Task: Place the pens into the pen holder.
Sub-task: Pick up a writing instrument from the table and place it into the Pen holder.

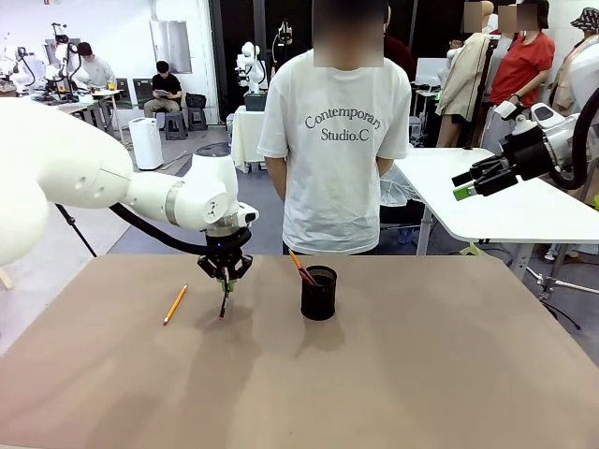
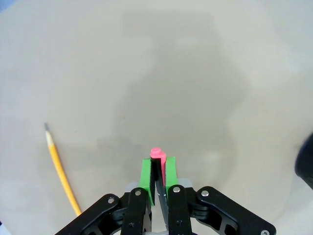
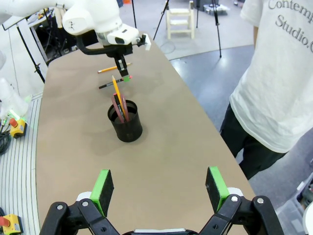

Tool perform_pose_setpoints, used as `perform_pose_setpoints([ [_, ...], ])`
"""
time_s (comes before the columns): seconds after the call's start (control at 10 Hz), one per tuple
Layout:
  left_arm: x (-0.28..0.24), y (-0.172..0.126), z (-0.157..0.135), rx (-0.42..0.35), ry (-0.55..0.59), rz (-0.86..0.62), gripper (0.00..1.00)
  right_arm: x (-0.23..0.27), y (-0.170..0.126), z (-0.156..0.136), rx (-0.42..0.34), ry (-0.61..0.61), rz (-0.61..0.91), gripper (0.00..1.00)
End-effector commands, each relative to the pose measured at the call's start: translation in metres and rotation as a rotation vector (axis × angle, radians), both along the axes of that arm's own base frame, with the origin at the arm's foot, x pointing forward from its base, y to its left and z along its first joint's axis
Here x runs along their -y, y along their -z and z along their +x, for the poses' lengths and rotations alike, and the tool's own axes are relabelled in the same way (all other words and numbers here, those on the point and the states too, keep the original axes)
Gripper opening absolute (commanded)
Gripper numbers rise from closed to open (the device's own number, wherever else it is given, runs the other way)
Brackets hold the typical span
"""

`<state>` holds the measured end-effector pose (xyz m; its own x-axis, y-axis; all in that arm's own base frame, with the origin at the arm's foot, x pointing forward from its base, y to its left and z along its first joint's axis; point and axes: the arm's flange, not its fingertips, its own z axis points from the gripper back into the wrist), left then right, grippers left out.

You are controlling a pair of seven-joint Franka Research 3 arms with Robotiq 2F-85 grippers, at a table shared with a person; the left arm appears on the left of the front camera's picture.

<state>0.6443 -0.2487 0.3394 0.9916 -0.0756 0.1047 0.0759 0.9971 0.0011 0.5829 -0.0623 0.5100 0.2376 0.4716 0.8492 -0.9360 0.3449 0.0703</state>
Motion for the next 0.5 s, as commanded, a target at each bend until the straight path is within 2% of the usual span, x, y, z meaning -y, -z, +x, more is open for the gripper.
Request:
perform_pose_setpoints([
  [0.0, -0.019, -0.034, -0.022, 0.011, 0.075, -0.078, 0.00, -0.001, -0.002, 0.001, 0.004, 0.001, -0.002, 1.00],
  [0.1, -0.026, -0.050, -0.028, 0.010, 0.146, -0.134, 0.00, -0.001, -0.002, 0.001, 0.004, 0.001, -0.002, 1.00],
  [0.4, -0.040, -0.094, -0.042, 0.017, 0.474, -0.425, 0.00, -0.001, -0.002, 0.001, 0.004, 0.001, -0.002, 1.00],
])
